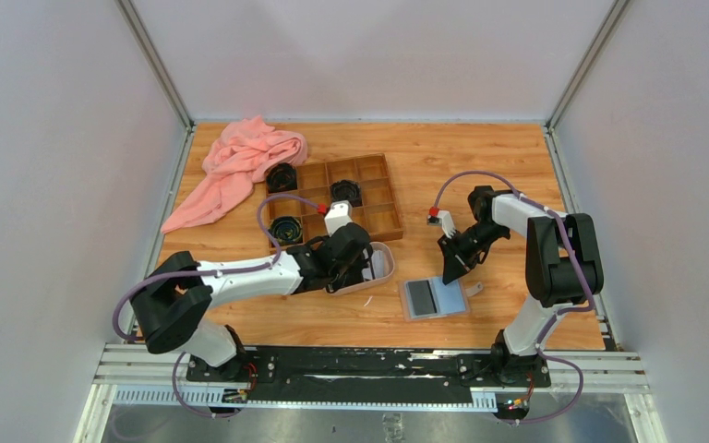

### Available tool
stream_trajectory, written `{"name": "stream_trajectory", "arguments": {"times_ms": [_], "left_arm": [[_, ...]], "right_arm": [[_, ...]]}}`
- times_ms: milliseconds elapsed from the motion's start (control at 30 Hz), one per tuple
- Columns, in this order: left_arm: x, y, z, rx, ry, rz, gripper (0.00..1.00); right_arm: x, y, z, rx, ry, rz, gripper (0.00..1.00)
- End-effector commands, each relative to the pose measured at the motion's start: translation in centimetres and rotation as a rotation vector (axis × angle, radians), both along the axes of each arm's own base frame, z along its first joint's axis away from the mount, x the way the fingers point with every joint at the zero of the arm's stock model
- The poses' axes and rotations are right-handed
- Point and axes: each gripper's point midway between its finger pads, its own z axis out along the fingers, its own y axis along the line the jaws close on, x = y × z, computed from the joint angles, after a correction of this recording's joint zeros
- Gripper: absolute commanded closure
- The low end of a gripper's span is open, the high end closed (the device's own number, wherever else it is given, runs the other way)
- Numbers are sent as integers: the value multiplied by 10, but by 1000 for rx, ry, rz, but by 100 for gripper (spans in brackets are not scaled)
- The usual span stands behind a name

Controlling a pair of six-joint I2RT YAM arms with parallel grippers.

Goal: Put the credit cards into the card holder
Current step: Pick up the credit card from the storage box.

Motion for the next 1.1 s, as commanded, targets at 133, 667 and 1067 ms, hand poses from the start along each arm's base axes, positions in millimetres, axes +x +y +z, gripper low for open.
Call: {"name": "stream_trajectory", "arguments": {"times_ms": [133, 667, 1067], "left_arm": [[-4, 12, 14, -36, -41, 0, 100], [-26, 18, 50, -206, -113, -81, 100], [-63, -3, 72, -475, -176, -300, 100]], "right_arm": [[-10, 4, 3, 10, 21, 26, 89], [-11, 3, 2, 9, 25, 27, 89], [-10, 3, 1, 10, 24, 28, 89]]}}
